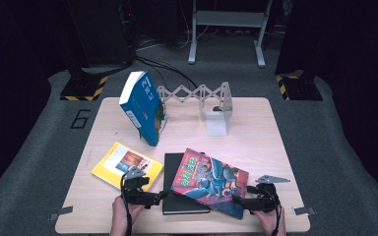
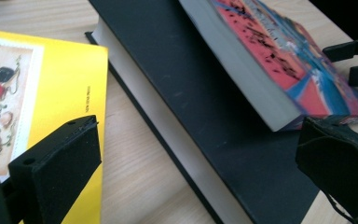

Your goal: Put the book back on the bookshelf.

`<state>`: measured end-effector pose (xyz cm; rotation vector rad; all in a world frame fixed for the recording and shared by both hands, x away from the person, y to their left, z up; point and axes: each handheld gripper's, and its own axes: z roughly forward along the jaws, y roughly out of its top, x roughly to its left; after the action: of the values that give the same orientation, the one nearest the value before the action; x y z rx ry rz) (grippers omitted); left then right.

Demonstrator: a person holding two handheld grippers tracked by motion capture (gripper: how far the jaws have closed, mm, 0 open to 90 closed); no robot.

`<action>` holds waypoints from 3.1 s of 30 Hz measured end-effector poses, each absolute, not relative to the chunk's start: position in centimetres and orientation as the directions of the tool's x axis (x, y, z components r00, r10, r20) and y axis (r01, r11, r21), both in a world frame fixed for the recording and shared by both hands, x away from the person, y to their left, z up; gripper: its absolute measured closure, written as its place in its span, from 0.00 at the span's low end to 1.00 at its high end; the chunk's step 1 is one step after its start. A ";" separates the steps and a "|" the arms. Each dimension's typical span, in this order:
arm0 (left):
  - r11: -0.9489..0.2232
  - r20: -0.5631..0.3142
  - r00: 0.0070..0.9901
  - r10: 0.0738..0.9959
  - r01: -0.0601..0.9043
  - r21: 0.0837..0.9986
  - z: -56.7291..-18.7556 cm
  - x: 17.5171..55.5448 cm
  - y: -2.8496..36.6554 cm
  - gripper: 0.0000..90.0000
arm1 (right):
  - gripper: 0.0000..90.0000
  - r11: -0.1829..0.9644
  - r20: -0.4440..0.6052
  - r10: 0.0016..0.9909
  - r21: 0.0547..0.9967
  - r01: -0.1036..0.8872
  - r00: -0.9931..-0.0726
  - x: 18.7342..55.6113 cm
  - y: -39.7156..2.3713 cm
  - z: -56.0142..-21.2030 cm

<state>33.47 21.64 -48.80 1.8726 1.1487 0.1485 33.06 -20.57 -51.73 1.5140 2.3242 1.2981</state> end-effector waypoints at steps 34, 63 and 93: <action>-0.167 -0.356 0.546 0.758 0.691 0.704 -49.2 35.7 20.5 0.01 | 0.16 0.184 0.327 0.791 0.679 0.711 -0.517 32.8 -16.7 -50.0; -0.173 -0.377 0.523 0.764 0.729 0.662 -50.0 35.6 20.8 0.04 | 0.15 0.277 0.265 0.779 0.667 0.692 -0.568 40.0 -16.6 -48.2; -0.163 -0.457 0.500 0.736 0.785 0.598 -50.0 35.9 22.1 0.11 | 0.18 0.309 0.294 0.750 0.636 0.707 -0.593 36.3 -14.1 -48.6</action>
<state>35.95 22.10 -49.95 1.9164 1.2551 -0.0752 36.27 -14.08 -48.55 1.3897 2.4952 1.1655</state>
